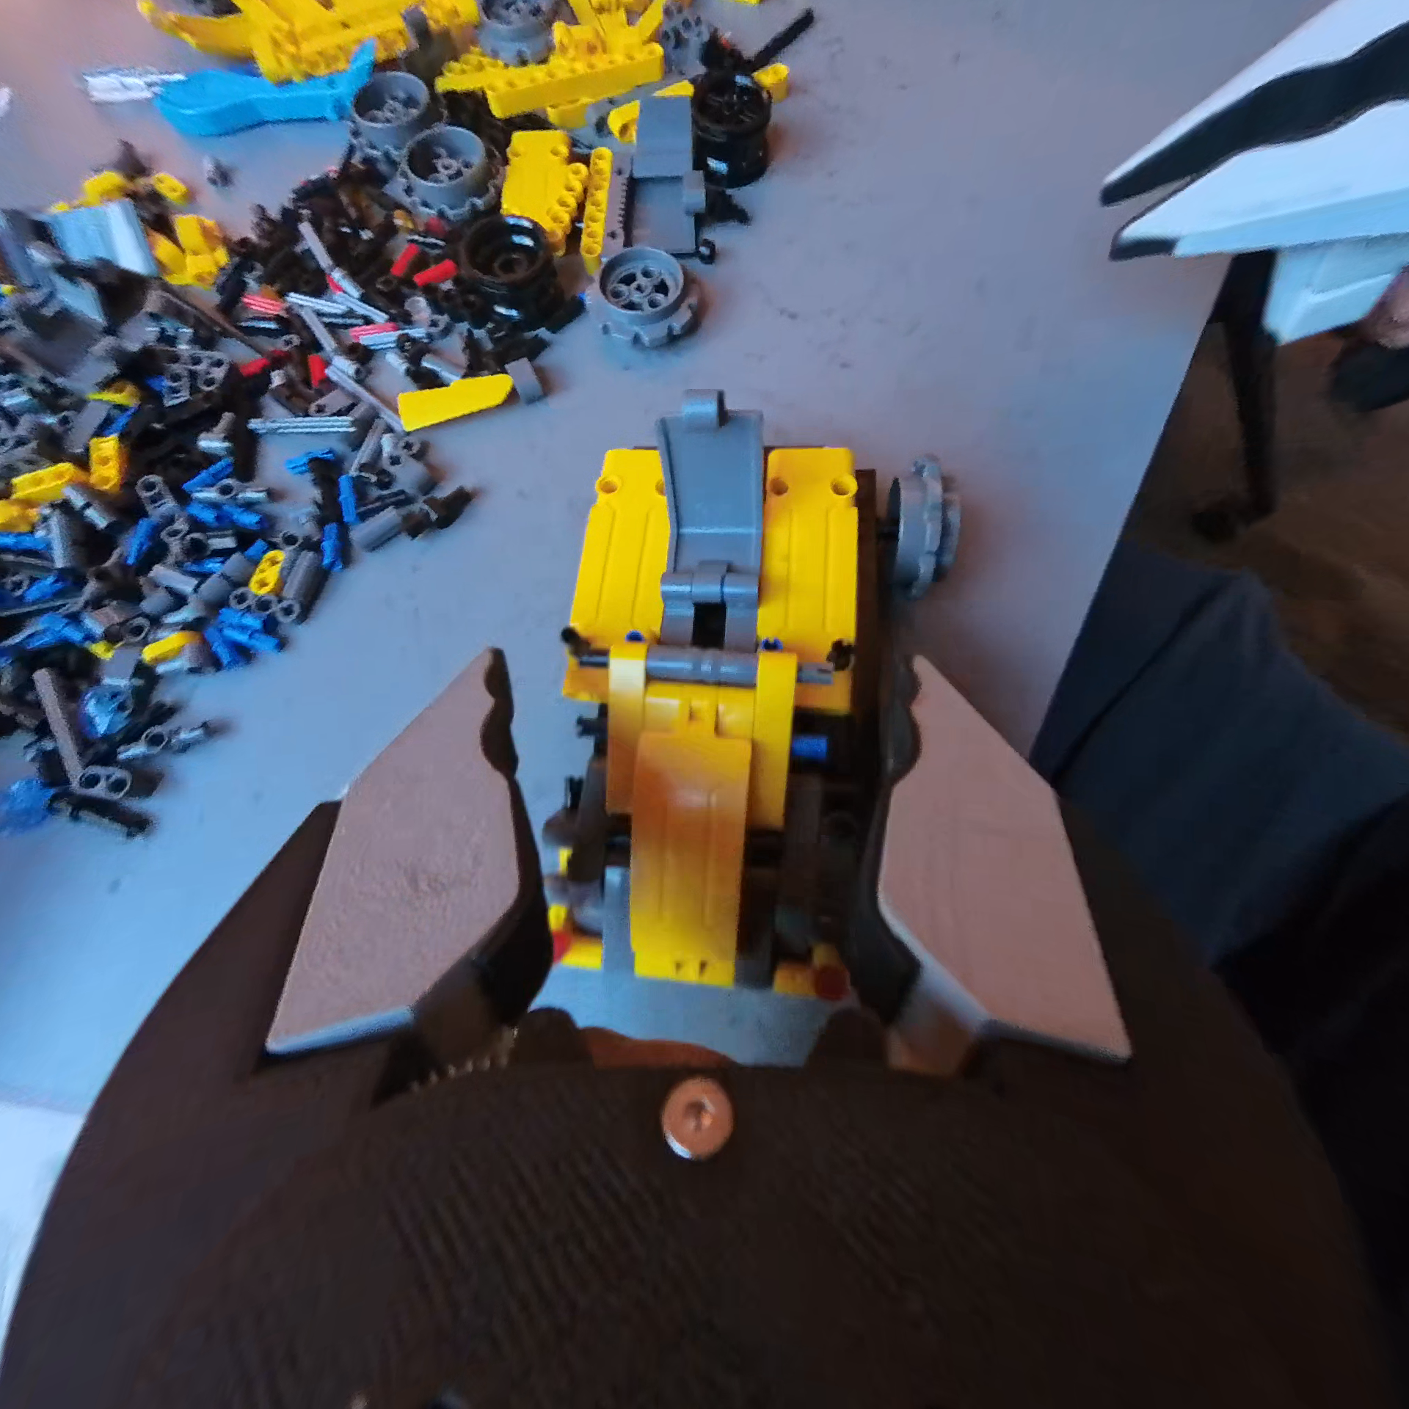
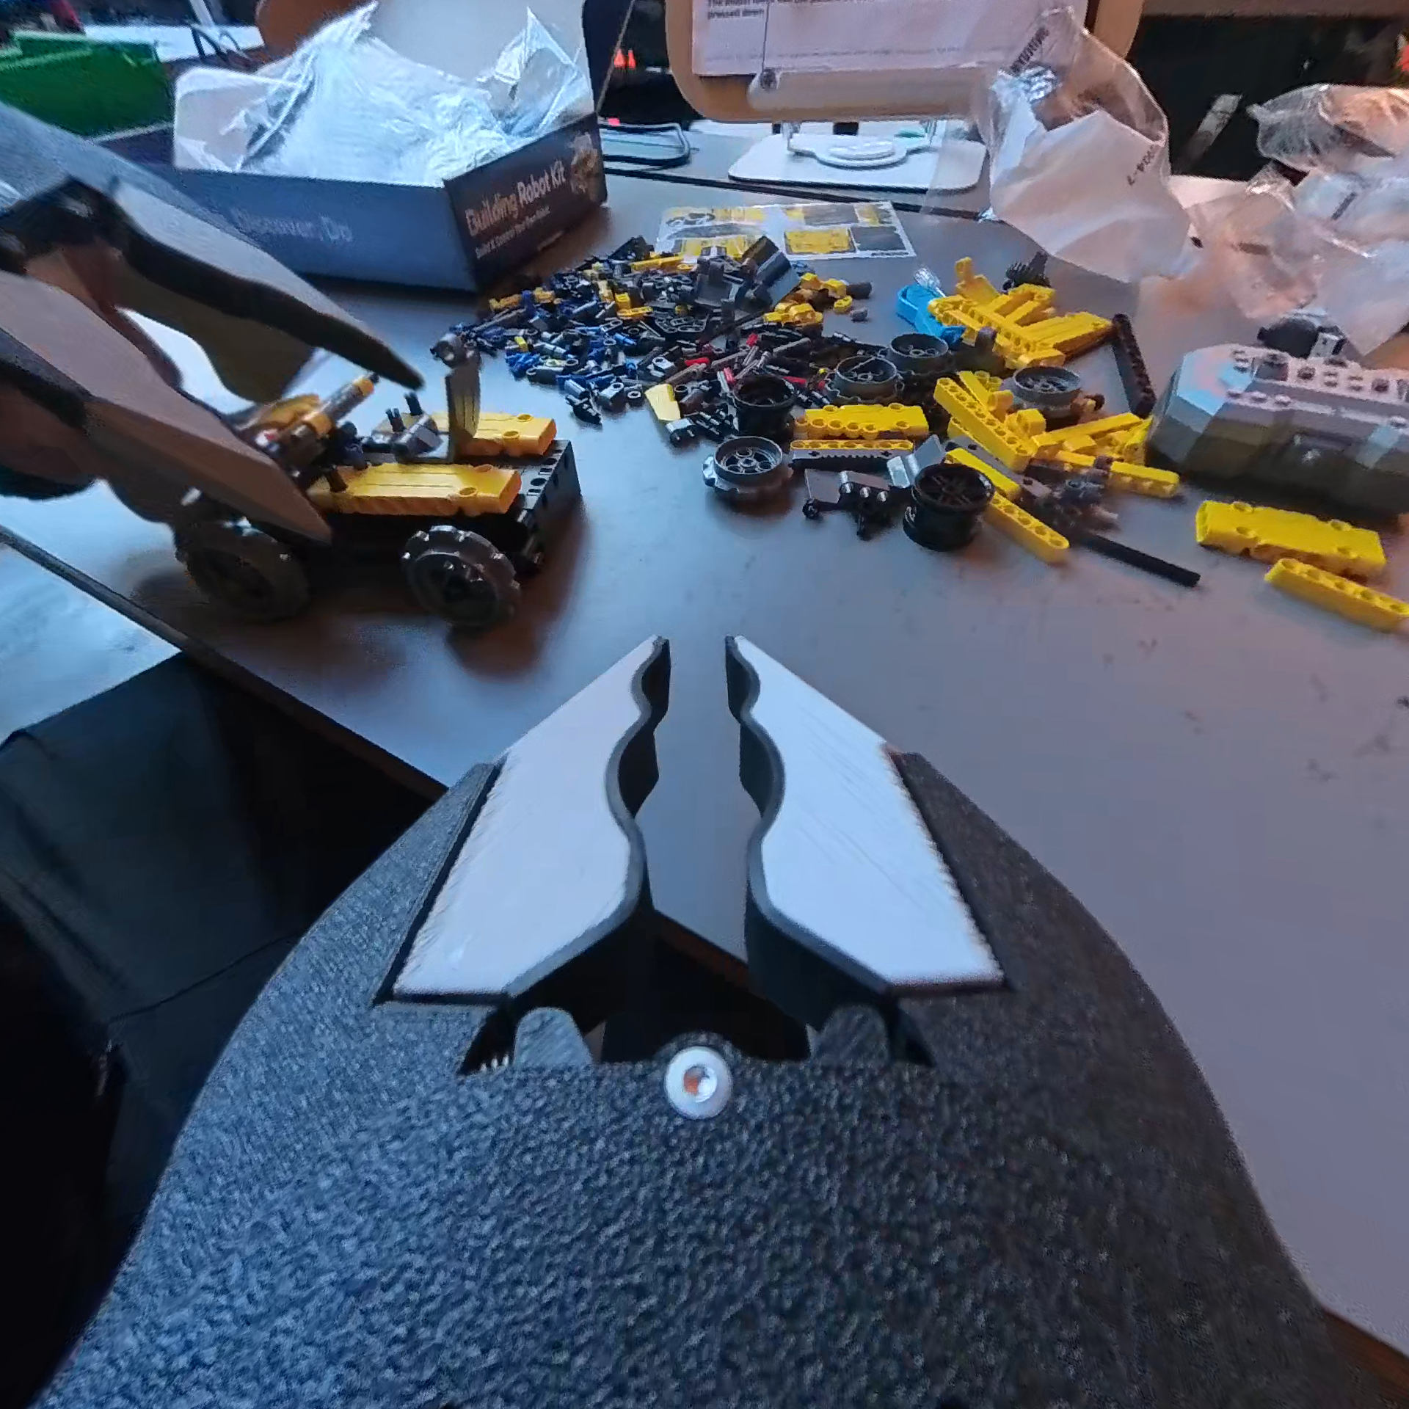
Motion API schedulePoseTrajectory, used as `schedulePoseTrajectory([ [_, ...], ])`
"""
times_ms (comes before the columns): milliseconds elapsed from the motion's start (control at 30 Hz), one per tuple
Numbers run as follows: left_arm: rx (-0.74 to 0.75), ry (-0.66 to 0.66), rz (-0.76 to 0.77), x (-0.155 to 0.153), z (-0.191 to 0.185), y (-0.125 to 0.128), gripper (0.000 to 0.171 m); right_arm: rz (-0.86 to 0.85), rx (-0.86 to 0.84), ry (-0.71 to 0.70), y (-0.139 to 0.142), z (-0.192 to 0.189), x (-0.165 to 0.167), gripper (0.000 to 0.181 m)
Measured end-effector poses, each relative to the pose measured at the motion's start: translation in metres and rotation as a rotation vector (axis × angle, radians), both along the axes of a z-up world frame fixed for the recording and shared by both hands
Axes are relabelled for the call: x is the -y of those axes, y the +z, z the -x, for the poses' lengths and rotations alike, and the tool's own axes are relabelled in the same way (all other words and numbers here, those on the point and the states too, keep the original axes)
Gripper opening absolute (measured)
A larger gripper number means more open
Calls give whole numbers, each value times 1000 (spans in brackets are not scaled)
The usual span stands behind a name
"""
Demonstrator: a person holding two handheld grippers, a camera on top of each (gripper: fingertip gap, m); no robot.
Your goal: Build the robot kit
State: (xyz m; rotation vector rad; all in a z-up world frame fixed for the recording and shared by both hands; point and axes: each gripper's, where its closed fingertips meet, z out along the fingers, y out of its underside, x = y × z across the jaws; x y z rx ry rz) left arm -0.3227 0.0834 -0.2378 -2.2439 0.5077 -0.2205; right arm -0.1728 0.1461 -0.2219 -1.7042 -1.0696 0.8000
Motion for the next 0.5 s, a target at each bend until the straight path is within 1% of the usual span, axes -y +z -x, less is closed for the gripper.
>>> schedulePoseTrajectory([
  [133,87,33,-24,18,8,17,98,-7,5,22,-2,2,2,14],
  [200,124,15,-47,32,9,21,97,-22,23,23,-5,1,2,14],
  [300,152,-14,-134,54,14,29,91,-51,45,14,-4,-1,1,14],
  [400,196,16,-173,68,22,29,88,-64,59,-1,-4,-2,-2,13],
  [500,265,18,-168,76,22,21,87,-92,115,-9,-4,3,-9,13],
])
